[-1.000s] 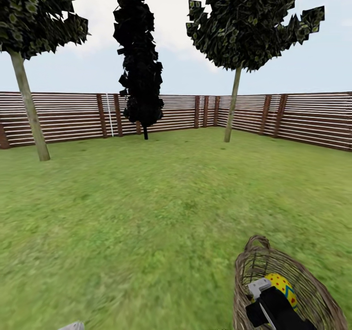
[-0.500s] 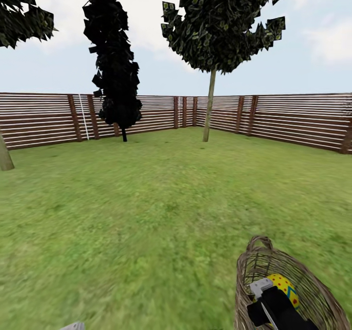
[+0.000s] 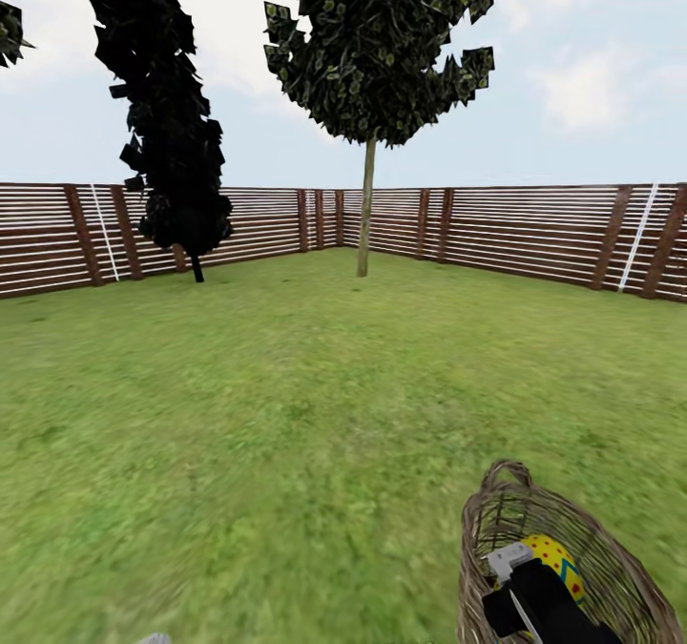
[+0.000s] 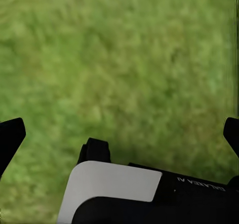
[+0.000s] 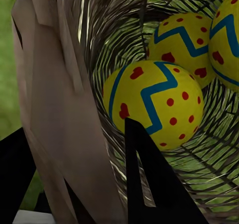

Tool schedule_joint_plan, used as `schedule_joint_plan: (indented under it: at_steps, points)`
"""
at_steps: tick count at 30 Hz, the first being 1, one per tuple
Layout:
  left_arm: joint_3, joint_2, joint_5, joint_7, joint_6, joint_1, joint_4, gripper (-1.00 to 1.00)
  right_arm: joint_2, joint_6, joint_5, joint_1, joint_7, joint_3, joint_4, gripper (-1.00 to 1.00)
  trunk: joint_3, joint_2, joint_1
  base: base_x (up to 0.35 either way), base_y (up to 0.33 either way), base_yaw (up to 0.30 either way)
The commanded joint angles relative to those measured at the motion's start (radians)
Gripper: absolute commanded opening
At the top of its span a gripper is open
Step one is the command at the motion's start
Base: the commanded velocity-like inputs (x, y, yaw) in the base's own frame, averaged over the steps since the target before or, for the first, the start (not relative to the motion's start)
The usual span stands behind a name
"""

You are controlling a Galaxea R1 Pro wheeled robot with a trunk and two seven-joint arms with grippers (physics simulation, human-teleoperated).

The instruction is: Take the three Easter eggs out of the wicker basket on the lawn in the garden, then place them on the lawn next to a single tree (choose any tree) so that all three eggs are next to the same tree and none are left in the basket.

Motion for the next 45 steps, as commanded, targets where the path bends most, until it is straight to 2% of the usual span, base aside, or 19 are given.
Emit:
schedule_joint_plan:
  at_steps: [1,7,14,34,40,45]
  points:
    - [0.001,0.0,0.003,0.0,0.004,0.0,-0.002,1.0,-0.001,0.003,0.022,-0.001,0.008,0.002,-0.001,-1.0,0.002,0.007,-0.004,0.0,0.0,-0.288]
    - [0.001,0.0,0.003,0.0,0.004,0.0,-0.002,1.0,-0.001,0.003,0.022,-0.001,0.008,0.002,0.0,-1.0,0.002,0.007,-0.004,0.0,0.0,-0.179]
    - [0.003,0.0,0.004,0.0,0.005,0.0,-0.003,1.0,0.001,0.002,0.022,-0.001,0.008,0.002,0.001,-1.0,0.002,0.007,-0.004,0.0,0.0,-0.007]
    - [0.001,-0.004,0.004,0.0,0.006,0.0,-0.002,1.0,-0.001,0.001,0.021,-0.001,0.007,0.001,-0.002,-1.0,-0.057,-0.126,0.069,0.0,0.0,0.0]
    - [0.003,-0.005,0.004,0.0,0.005,0.0,-0.002,1.0,-0.001,0.0,0.021,-0.001,0.007,0.001,-0.002,-1.0,-0.057,-0.126,0.069,0.0,0.0,0.0]
    - [0.003,-0.005,0.004,0.0,0.007,0.0,-0.002,1.0,-0.001,0.0,0.022,-0.001,0.007,0.0,-0.002,-1.0,-0.073,-0.161,0.088,0.0,0.0,0.0]
